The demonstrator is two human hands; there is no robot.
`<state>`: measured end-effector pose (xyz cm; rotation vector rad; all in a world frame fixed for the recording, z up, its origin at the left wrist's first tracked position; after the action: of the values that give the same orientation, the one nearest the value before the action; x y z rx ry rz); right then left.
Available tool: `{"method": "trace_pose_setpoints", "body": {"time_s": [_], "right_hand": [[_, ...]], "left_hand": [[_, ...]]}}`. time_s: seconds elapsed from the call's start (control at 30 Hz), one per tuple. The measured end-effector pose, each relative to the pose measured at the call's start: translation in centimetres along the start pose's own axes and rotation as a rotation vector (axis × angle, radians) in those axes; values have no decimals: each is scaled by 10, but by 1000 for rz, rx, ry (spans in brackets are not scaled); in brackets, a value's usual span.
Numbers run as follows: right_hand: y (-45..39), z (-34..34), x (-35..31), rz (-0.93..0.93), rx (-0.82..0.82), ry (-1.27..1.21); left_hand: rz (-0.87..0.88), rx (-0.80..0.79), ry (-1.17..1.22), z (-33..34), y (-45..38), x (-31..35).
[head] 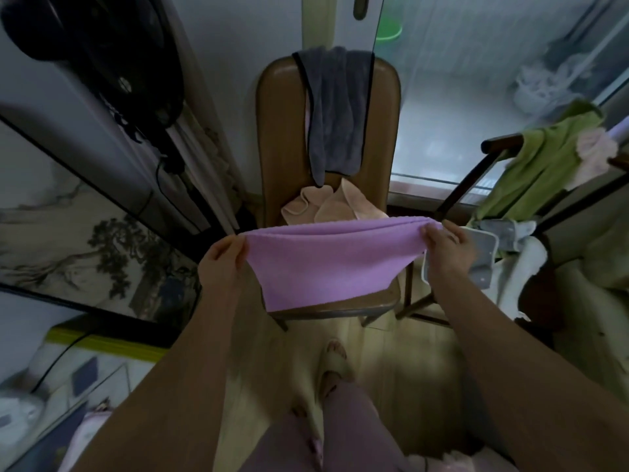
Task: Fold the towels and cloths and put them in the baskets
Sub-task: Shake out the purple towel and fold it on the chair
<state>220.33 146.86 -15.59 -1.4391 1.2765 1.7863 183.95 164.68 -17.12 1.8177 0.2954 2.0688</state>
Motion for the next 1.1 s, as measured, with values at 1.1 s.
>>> {"method": "trace_pose_setpoints", "body": {"time_s": [1.1], "right_hand": [[-128, 49, 77, 61, -57, 312]], "left_hand": [[34, 153, -521, 35, -126, -68]]}}
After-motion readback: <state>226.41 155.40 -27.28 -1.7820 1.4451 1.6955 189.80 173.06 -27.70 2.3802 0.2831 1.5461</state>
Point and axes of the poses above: each hand's wrist, its own y-axis away from the middle knuckle, its own z-axis out of the palm, x = y × z, the point moved 7 cm from there along -y, towards the middle knuckle, and after that the axes turned 12 degrees about -x, right-handed, at the moved point
